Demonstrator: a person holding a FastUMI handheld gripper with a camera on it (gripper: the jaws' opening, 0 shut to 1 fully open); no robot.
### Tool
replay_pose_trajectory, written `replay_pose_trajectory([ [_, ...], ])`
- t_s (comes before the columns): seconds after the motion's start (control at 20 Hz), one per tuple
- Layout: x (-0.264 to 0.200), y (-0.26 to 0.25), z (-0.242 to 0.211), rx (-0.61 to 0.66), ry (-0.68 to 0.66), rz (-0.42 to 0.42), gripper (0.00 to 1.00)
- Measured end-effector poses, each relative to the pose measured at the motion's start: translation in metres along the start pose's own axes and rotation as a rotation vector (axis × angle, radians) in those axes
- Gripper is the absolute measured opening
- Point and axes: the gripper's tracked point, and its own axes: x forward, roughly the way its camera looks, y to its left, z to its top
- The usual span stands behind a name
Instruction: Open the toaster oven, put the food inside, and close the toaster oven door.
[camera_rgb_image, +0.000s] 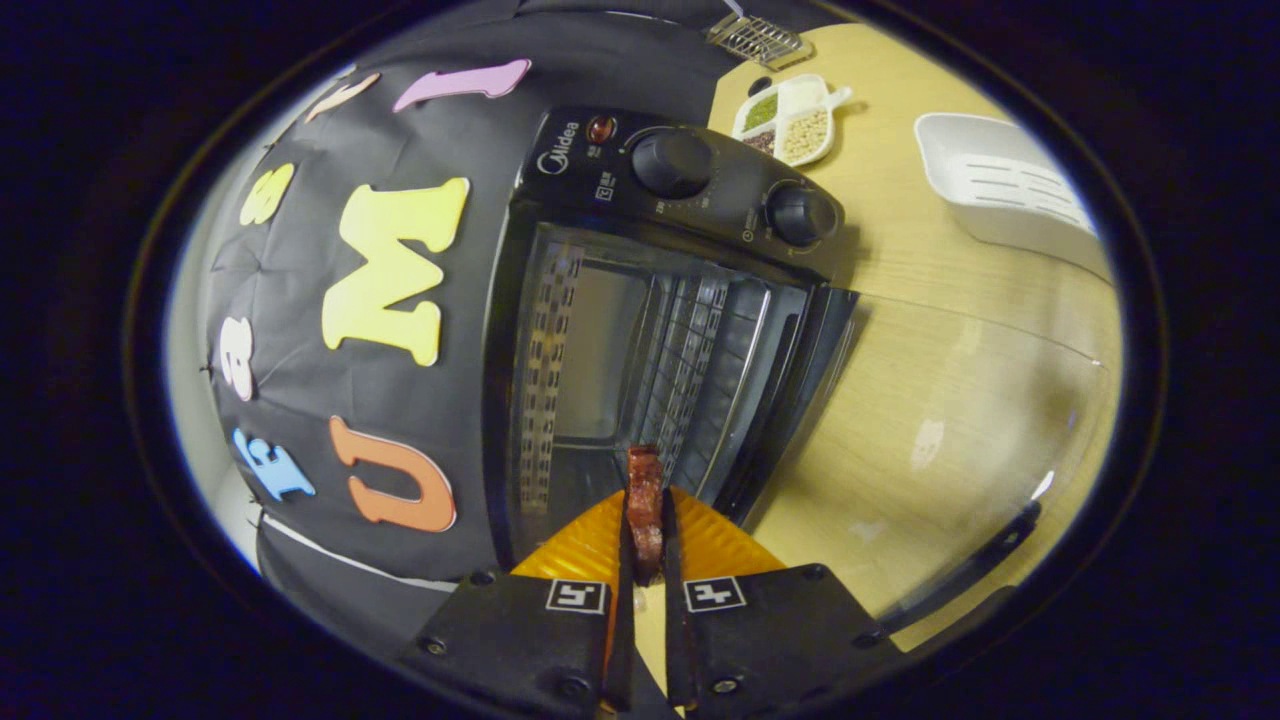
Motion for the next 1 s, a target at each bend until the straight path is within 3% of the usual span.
replay_pose_trajectory([
  [0.2,0.031,0.006,0.011,-0.016,-0.085,-0.023,0.15],
  [0.55,0.060,-0.005,0.012,-0.099,-0.094,-0.076,0.17],
  [0.7,0.061,-0.013,0.015,-0.258,-0.104,-0.136,0.23],
  [1.0,0.052,-0.034,0.035,-0.654,-0.101,-0.254,0.49],
])
